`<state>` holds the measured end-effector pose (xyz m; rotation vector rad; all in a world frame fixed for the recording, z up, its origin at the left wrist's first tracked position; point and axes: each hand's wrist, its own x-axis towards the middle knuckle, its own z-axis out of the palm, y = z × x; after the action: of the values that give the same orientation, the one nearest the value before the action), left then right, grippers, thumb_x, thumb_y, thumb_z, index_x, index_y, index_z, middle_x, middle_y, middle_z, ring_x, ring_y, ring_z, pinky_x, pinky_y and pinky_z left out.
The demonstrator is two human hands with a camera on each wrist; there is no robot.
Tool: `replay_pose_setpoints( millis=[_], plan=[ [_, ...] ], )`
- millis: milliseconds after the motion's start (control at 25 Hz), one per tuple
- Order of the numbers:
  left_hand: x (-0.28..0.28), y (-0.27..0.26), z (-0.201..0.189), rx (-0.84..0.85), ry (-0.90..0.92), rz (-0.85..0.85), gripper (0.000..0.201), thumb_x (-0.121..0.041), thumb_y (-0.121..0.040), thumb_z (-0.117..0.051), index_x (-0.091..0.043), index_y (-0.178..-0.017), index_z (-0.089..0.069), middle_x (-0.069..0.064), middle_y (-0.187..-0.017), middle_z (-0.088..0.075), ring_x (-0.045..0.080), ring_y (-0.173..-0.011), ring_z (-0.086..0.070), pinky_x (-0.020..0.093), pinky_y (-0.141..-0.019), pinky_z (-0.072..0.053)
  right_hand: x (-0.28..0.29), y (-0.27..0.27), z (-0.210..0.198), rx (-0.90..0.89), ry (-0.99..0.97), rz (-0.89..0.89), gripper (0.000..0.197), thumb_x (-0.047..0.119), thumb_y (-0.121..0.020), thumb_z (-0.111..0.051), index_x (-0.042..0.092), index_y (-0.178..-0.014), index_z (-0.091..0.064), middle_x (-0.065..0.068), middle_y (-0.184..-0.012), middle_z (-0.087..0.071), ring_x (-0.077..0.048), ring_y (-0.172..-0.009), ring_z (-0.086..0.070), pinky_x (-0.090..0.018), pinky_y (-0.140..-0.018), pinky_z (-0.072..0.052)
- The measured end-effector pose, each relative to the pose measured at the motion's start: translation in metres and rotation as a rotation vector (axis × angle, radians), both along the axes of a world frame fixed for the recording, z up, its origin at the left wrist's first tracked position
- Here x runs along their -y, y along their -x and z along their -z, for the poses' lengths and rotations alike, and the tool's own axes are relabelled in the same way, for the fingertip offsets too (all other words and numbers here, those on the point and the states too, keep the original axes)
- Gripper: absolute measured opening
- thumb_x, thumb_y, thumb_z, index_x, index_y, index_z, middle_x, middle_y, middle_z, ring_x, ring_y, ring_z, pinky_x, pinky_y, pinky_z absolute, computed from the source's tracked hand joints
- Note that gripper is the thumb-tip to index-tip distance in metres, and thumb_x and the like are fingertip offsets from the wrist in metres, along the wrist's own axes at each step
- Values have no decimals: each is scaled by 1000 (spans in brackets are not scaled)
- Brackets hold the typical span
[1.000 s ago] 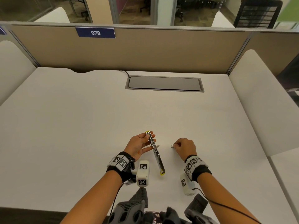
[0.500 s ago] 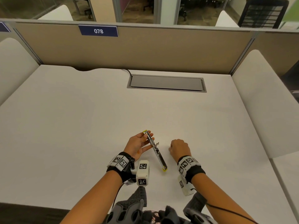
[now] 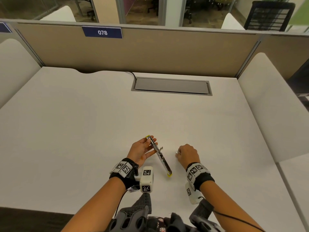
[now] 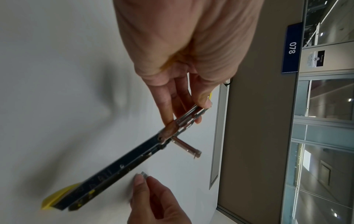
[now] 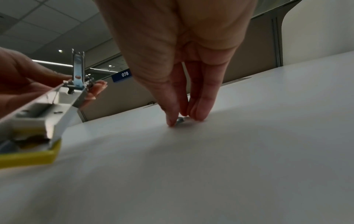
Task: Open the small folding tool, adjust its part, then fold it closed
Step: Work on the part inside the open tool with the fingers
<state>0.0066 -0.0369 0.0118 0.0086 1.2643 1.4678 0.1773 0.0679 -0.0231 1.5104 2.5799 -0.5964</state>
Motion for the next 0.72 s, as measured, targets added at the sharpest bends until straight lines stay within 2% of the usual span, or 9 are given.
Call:
replay_pose_setpoints(
  millis=[120,320,400,520,600,640,720],
  plan=[
    [3,-1,-1,-8,-2,-3,22,-9,-97,-47,-6,-114,-61,10,-109,-67,25,-100,-64,36,-76,-58,0,3,0,-2,-19,-15,20,17,-90,-53,2,-96,-65,-15,-103,-63,-32,-94,-60,-35,-80,-48],
    [5,-3,-3,13,-20,-34,19,-8,-97,-47,-5,-109,-62,10,-105,-67,26,-99,-63,40,-84,-54,-3,-3,-7,-53,66,12,19,20,-85,-57,5,-93,-67,-11,-98,-67,-28,-91,-62,-34,-79,-49],
    [5,-5,-5,10,-30,-32,19,-8,-97,-47,-6,-108,-61,9,-104,-67,24,-97,-64,39,-82,-55,-3,-10,-10,-186,141,129,15,20,-79,-64,7,-84,-69,-8,-88,-69,-25,-84,-64,-32,-75,-51],
    [6,-8,-6,19,-44,-42,18,-7,-97,-46,-6,-106,-61,9,-103,-67,24,-96,-64,40,-83,-54,5,-12,-20,-529,182,260,8,19,-74,-73,11,-75,-72,-4,-74,-72,-15,-71,-66,-31,-71,-56],
    [5,-11,-6,10,-41,-40,19,-7,-98,-46,-5,-109,-60,10,-105,-66,25,-98,-64,40,-83,-54,14,-6,-36,-724,204,256,6,17,-74,-75,12,-75,-72,-2,-73,-72,-2,-64,-62,-16,-64,-51],
    [4,-13,-5,-1,-37,-36,20,-7,-98,-46,-5,-111,-60,10,-106,-66,25,-100,-64,40,-83,-54,19,-2,-44,-787,206,249,5,16,-74,-75,12,-76,-72,-1,-74,-71,0,-64,-60,-10,-62,-48],
    [2,-19,-7,-26,-33,-28,22,-7,-98,-45,-4,-115,-59,10,-107,-66,26,-104,-63,39,-84,-54,28,6,-56,-869,182,230,5,16,-74,-75,15,-77,-71,-1,-78,-70,-2,-68,-60,-10,-63,-48]
  ],
)
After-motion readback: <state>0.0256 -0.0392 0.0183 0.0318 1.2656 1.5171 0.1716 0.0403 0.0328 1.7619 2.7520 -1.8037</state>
